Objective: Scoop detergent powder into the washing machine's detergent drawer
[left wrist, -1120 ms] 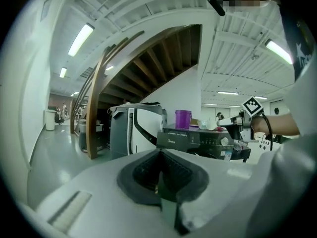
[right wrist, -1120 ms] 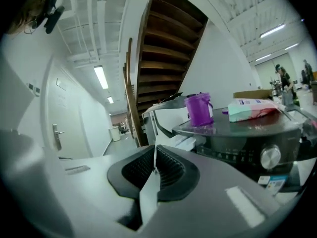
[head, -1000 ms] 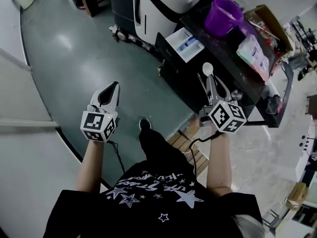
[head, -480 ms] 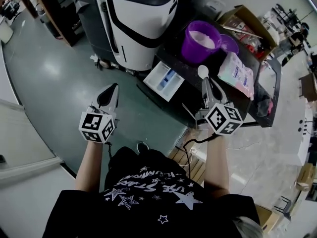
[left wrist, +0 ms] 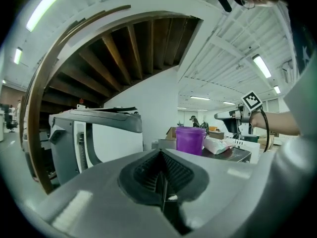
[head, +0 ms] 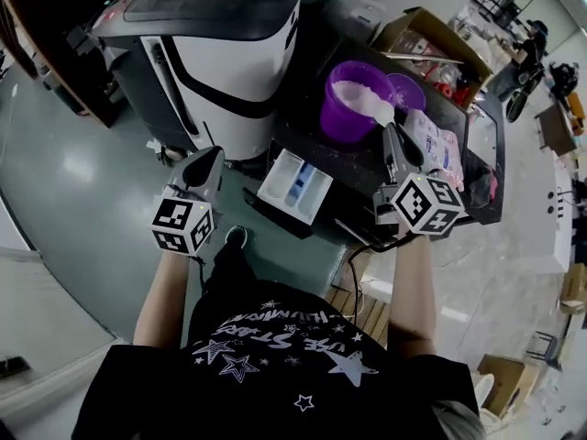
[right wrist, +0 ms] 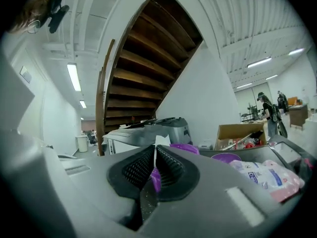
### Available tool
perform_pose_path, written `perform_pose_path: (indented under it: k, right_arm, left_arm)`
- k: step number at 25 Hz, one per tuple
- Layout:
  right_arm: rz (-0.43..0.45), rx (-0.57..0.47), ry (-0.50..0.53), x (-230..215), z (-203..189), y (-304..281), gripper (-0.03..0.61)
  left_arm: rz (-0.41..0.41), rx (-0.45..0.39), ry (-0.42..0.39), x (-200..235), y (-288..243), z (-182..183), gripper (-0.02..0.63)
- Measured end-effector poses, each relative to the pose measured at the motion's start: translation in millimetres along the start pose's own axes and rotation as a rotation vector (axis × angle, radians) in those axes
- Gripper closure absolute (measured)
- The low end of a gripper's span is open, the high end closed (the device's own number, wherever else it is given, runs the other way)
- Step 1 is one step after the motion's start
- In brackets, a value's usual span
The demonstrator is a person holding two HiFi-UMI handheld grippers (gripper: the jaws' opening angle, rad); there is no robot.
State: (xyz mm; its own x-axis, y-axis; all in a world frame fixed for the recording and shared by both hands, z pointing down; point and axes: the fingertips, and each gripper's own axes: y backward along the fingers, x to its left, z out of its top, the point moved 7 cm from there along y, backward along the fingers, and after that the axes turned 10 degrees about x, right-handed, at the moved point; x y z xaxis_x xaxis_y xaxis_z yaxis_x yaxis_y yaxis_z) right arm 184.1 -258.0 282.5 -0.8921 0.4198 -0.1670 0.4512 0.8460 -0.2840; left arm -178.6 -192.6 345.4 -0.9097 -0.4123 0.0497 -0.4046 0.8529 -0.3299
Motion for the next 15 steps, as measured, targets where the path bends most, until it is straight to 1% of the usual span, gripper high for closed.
perform_pose_path:
  k: [3,6,10,15]
  right_arm:
    - [-0.018,0.063,0.04,0.0,11.7,-25.4,0.541]
    - [-0.05,0.171,0.068,-1.3,16.0,-52.1,0.541]
    - [-0.097,0.304,0.117,-6.8,20.8,-75.8,0.541]
    - [-0.131,0.478,0.215,-13.1,33.7,-101.5,0.541]
  left_arm:
    - [-0.084,0.01,-0.017,21.6,-36.3,12.7,0.614]
    - [-0.167,0.038,-0.056,38.3,-72.7,25.6,0.614]
    - [-0.289,0.065,-0.119,46.4,-115.1,39.9,0.614]
    - [-0.404,0.085,-0.143,52.4,-154.2,50.2,0.614]
